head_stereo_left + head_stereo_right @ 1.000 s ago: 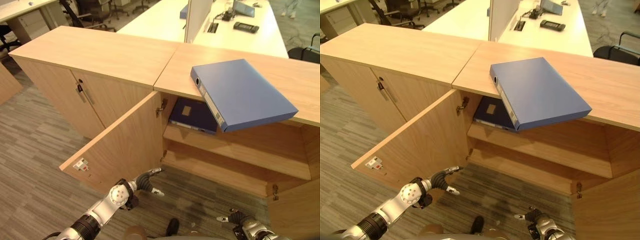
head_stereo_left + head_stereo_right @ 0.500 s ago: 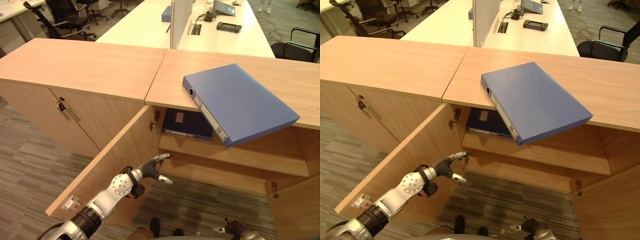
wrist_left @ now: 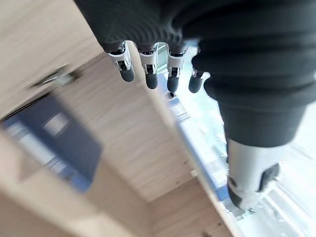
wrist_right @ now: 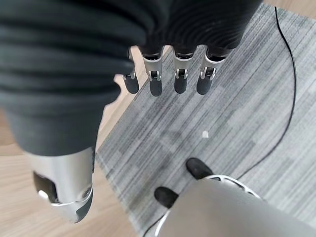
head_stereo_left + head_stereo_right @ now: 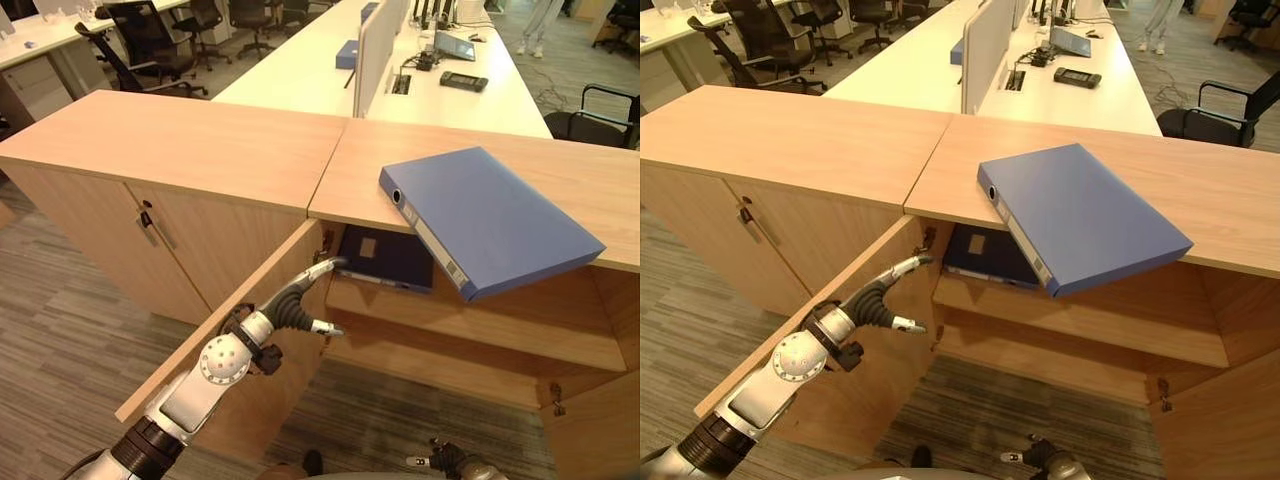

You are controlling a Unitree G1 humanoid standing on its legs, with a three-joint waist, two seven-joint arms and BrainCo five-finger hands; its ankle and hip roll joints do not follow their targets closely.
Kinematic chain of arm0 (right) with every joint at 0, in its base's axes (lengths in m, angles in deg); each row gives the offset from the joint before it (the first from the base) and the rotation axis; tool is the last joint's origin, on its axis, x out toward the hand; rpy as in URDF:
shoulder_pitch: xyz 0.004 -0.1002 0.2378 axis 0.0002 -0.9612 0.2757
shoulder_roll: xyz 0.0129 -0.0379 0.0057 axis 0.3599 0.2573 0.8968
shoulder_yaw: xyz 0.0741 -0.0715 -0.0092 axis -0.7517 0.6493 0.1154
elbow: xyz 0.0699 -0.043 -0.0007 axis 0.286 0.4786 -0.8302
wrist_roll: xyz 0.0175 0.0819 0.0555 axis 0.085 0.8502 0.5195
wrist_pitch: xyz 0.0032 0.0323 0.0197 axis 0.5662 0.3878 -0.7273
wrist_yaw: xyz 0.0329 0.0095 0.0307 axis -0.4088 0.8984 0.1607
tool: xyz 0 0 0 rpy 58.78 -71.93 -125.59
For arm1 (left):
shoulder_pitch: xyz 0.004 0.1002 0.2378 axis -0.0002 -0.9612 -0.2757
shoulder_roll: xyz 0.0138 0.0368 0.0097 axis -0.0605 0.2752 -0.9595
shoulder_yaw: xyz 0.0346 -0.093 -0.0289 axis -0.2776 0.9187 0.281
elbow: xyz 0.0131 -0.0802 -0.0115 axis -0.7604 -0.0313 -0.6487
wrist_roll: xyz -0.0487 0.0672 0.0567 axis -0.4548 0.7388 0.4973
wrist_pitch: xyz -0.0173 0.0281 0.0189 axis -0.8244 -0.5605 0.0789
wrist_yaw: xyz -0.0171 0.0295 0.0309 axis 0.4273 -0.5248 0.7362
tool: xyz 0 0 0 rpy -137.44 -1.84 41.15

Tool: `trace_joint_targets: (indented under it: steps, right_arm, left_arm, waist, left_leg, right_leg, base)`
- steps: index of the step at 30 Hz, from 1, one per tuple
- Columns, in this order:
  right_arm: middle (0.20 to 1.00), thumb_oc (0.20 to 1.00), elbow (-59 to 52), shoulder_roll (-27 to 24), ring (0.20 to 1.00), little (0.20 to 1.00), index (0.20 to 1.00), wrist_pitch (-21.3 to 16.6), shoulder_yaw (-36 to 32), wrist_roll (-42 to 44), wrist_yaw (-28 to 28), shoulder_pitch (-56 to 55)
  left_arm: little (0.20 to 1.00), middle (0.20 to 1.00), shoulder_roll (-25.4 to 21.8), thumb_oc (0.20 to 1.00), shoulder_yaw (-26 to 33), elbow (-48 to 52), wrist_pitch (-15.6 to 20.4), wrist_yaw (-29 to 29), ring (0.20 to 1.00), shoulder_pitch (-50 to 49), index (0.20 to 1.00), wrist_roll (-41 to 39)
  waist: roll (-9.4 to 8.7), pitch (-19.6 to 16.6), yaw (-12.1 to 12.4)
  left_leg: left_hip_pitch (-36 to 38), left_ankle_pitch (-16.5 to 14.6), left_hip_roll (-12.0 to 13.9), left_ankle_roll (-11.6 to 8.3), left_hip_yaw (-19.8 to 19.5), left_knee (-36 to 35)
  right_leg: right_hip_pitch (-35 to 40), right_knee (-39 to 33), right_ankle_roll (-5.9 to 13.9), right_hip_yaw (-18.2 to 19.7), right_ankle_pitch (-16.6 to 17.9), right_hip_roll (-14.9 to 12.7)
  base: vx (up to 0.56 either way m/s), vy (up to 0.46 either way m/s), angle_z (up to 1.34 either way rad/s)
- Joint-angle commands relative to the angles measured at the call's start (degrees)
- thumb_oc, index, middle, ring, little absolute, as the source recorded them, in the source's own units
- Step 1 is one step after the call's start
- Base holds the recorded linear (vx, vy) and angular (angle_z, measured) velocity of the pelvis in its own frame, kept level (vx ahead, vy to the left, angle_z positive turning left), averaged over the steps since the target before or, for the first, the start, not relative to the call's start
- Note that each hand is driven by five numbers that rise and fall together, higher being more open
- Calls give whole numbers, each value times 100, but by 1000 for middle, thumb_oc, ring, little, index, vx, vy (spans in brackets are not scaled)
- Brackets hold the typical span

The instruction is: Put the empty folder in the office cabinet

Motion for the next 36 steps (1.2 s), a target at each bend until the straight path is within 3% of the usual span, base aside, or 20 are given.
trace_joint_targets:
  steps: [1, 17, 22, 24, 25, 26, 28, 31, 33, 36]
  right_arm:
    - [1000, 1000, 273, 72, 1000, 1000, 1000, -100, 71, 285, -111, 197]
    - [1000, 1000, 283, -123, 1000, 1000, 1000, -208, 87, 177, -336, 81]
    - [1000, 1000, 143, -318, 1000, 1000, 1000, -222, -12, -2, -295, 84]
    - [1000, 1000, 34, -338, 1000, 1000, 1000, -205, -13, 24, -232, 235]
    - [1000, 1000, 31, -339, 1000, 1000, 1000, -201, -7, 27, -230, 242]
    - [1000, 1000, -61, -267, 1000, 1000, 1000, -235, 41, 69, -171, 230]
    - [1000, 1000, -64, -259, 1000, 1000, 1000, -254, 47, 78, -170, 218]
    - [1000, 1000, -114, -267, 1000, 1000, 1000, -298, -5, 207, -111, 80]
    - [1000, 1000, -94, -226, 1000, 1000, 1000, -277, 20, 193, -85, 20]
    - [1000, 1000, -5, -202, 1000, 1000, 1000, -323, 57, 267, -27, -95]
  left_arm:
    - [1000, 1000, 15, 1000, -122, 274, 467, -473, 1000, 881, 1000, 575]
    - [1000, 1000, 373, 1000, -1065, -413, 618, -1310, 1000, 3004, 1000, 1917]
    - [1000, 1000, 347, 1000, -957, -435, 627, -1482, 1000, 3111, 1000, 2092]
    - [1000, 1000, 277, 1000, -893, -420, 634, -1542, 1000, 3119, 1000, 2043]
    - [1000, 1000, 274, 1000, -890, -426, 637, -1548, 1000, 3123, 1000, 2045]
    - [1000, 1000, 162, 1000, -828, -378, 625, -1609, 1000, 3105, 1000, 2139]
    - [1000, 1000, 173, 1000, -850, -418, 612, -1642, 1000, 3099, 1000, 2201]
    - [1000, 1000, 149, 1000, -814, -423, 575, -1756, 1000, 3125, 1000, 2495]
    - [1000, 1000, 104, 1000, -770, -418, 595, -1751, 1000, 3126, 1000, 2678]
    - [1000, 1000, 51, 1000, -751, -400, 566, -1746, 1000, 3169, 1000, 2692]
  waist:
    - [-255, -142, -17]
    - [-140, -225, -387]
    - [-17, -137, -410]
    - [48, 61, -469]
    - [45, 64, -455]
    - [30, 100, -466]
    - [15, 132, -518]
    - [-100, 240, -683]
    - [-196, 171, -679]
    - [-337, 21, -653]
  left_leg:
    - [149, -551, -58, -23, -42, 13]
    - [186, -639, -61, 15, 228, 13]
    - [174, -730, -132, 142, 471, 13]
    - [237, -818, -125, 226, 673, 23]
    - [233, -821, -128, 229, 694, 24]
    - [312, -887, -18, 162, 837, 20]
    - [350, -896, 6, 140, 780, 20]
    - [577, -995, 94, 59, 569, 27]
    - [656, -1050, 102, 2, 533, 34]
    - [715, -1022, 364, -161, 489, 30]
  right_leg:
    - [116, 80, 829, 122, 41, -574]
    - [8, 131, 917, 272, 137, -633]
    - [-440, 782, 1144, 371, 203, -956]
    - [-956, 1599, 1286, 502, 563, -1321]
    - [-991, 1644, 1288, 529, 550, -1325]
    - [-1229, 1409, 1177, 220, 614, -1540]
    - [-1305, 1279, 1153, 259, 619, -1469]
    - [-1592, 948, 1219, 663, 804, -1195]
    - [-1377, 563, 1266, 578, 819, -1201]
    - [-1170, 426, 1200, 543, 811, -1059]
  base:
    - [0, 0, 0]
    - [-5, 10, -9]
    - [-71, 118, -48]
    - [-114, 91, -53]
    - [-32, -38, -90]
    - [60, -105, -82]
    - [68, -100, -64]
    - [149, -170, 5]
    - [165, -181, 46]
    - [165, -235, 55]
